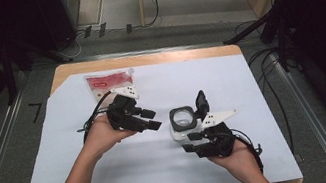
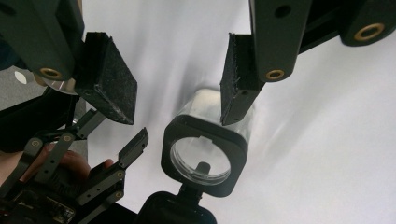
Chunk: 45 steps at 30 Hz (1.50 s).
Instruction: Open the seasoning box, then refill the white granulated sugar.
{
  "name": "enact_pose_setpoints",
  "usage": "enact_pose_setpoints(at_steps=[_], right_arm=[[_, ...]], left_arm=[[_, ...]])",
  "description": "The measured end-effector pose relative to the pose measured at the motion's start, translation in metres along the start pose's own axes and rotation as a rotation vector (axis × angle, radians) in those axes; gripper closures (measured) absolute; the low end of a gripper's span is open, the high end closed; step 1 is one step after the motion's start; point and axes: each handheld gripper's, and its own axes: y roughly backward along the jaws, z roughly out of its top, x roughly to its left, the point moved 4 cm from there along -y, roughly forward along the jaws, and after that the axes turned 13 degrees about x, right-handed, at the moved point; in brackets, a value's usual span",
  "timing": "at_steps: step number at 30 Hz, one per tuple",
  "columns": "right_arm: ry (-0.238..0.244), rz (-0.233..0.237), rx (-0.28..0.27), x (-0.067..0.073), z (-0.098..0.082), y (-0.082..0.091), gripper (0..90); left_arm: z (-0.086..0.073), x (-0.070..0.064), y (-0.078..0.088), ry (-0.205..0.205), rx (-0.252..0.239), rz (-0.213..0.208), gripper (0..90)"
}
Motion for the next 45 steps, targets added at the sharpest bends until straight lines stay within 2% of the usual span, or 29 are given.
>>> enact_pose_setpoints(at_steps=[5,8,12,20,22,25,29,34,40,41,45], right_arm=[[0.029,0.014,0.002,0.004,0.003,-0.004,51.2],[0.031,0.019,0.011,0.007,0.005,-0.007,50.5],[0.043,0.023,0.015,0.009,0.007,-0.009,49.7],[0.061,0.033,0.030,0.010,0.009,-0.012,49.5],[0.060,0.036,0.028,0.009,0.009,-0.012,49.6],[0.060,0.039,0.027,0.009,0.010,-0.012,49.7],[0.088,0.046,0.029,0.011,0.010,-0.014,50.1],[0.097,0.052,0.037,0.013,0.011,-0.015,50.1],[0.104,0.062,0.043,0.014,0.011,-0.017,50.0],[0.105,0.062,0.045,0.015,0.011,-0.018,50.0],[0.111,0.065,0.047,0.019,0.012,-0.020,49.9]], left_arm=[[-0.009,0.005,0.010,0.006,0.002,0.020,45.4],[-0.015,0.010,0.017,0.033,-0.006,0.033,45.2],[-0.023,0.016,0.026,0.043,-0.009,0.059,44.9],[-0.038,0.027,0.045,0.098,-0.039,0.086,45.6],[-0.043,0.030,0.051,0.107,-0.033,0.107,45.7],[-0.052,0.035,0.062,0.141,-0.052,0.118,46.2],[-0.067,0.043,0.074,0.174,-0.060,0.153,46.5],[-0.077,0.052,0.086,0.213,-0.086,0.178,45.4],[-0.092,0.069,0.099,0.256,-0.108,0.212,40.2],[-0.094,0.073,0.102,0.261,-0.102,0.228,39.6],[-0.097,0.087,0.105,0.291,-0.117,0.236,36.4]])
